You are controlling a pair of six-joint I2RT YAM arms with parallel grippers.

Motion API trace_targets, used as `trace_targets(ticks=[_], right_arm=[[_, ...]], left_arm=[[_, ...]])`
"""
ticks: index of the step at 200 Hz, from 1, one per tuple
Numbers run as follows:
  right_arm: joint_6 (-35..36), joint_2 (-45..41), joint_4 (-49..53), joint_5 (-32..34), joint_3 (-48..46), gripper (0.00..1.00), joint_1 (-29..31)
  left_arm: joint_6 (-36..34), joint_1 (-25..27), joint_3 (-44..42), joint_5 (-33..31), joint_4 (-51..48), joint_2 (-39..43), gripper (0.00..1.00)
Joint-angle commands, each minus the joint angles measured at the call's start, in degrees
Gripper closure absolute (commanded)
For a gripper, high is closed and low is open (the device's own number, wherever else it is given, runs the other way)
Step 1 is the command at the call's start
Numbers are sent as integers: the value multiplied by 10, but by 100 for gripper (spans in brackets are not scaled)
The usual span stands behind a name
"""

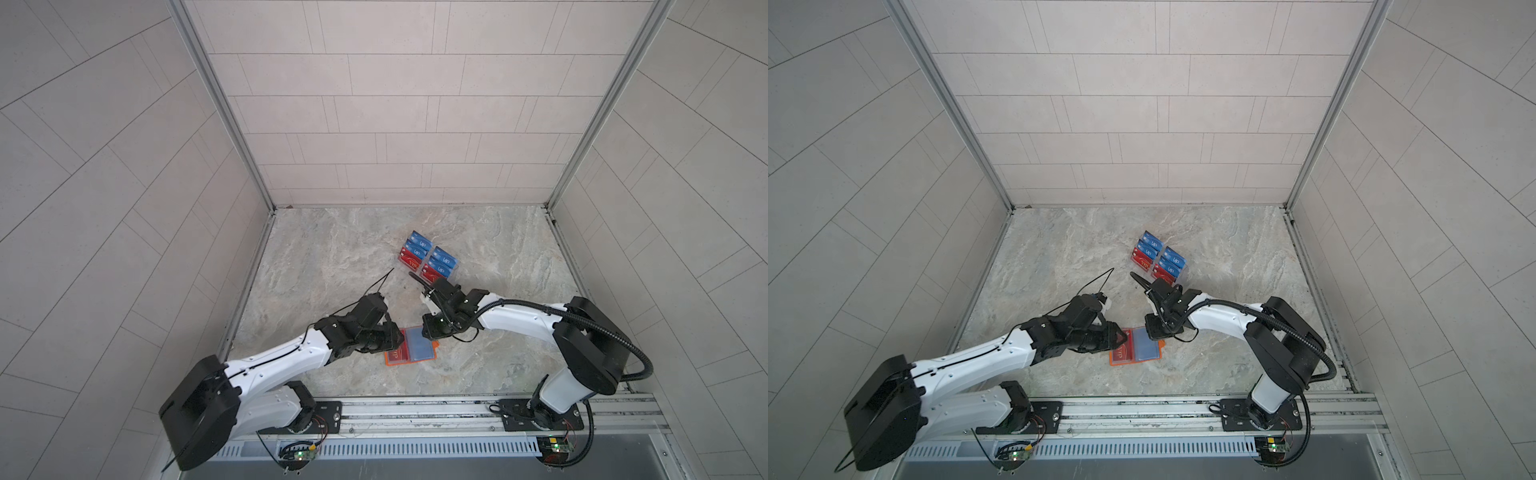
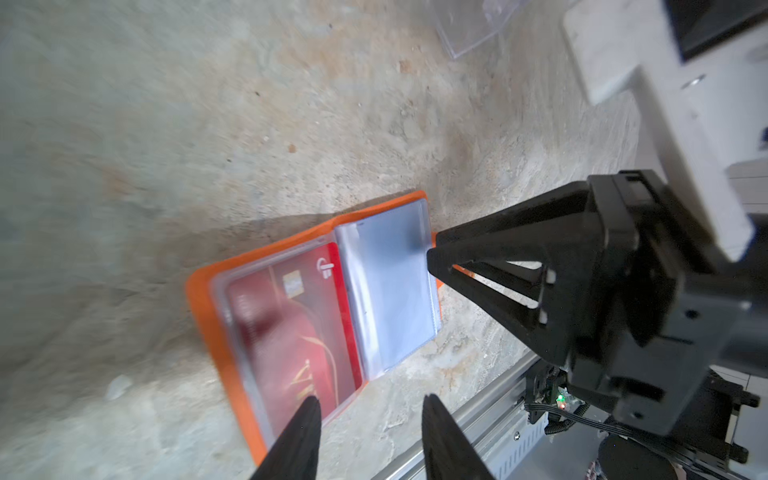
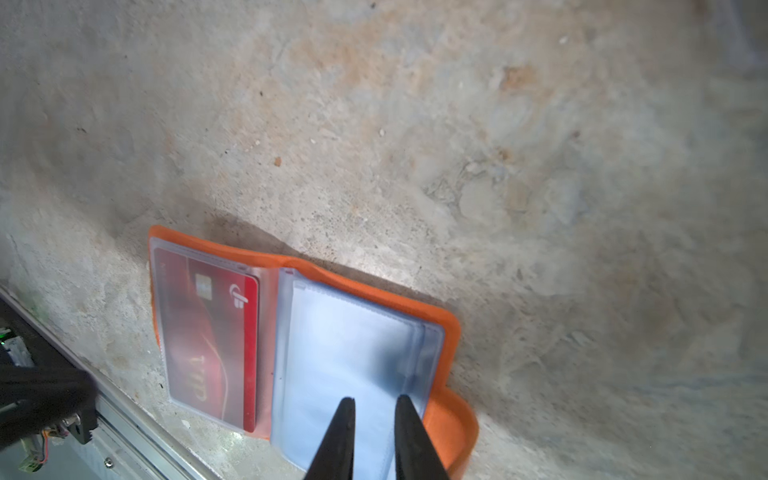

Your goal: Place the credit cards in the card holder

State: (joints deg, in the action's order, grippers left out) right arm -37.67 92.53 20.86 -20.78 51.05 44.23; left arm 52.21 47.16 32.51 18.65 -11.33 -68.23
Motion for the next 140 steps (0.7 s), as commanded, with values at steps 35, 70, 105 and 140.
trace_targets(ticks=[35,70,105,140], right_arm=[[7,0,3,-18,-26,80,-2],[-3,0,-1,-11,-39,80,-3],[-7,-2,1,-1,-47,80,-3],[-9,2,1,-1,-48,80,-3]], left_arm=[[52,7,1,32,177,-101,59],[45,3,-3,39,200,-140,60],[48,-6,-21,48,235,-162,60],[54,-7,-28,58,255,-181,60]])
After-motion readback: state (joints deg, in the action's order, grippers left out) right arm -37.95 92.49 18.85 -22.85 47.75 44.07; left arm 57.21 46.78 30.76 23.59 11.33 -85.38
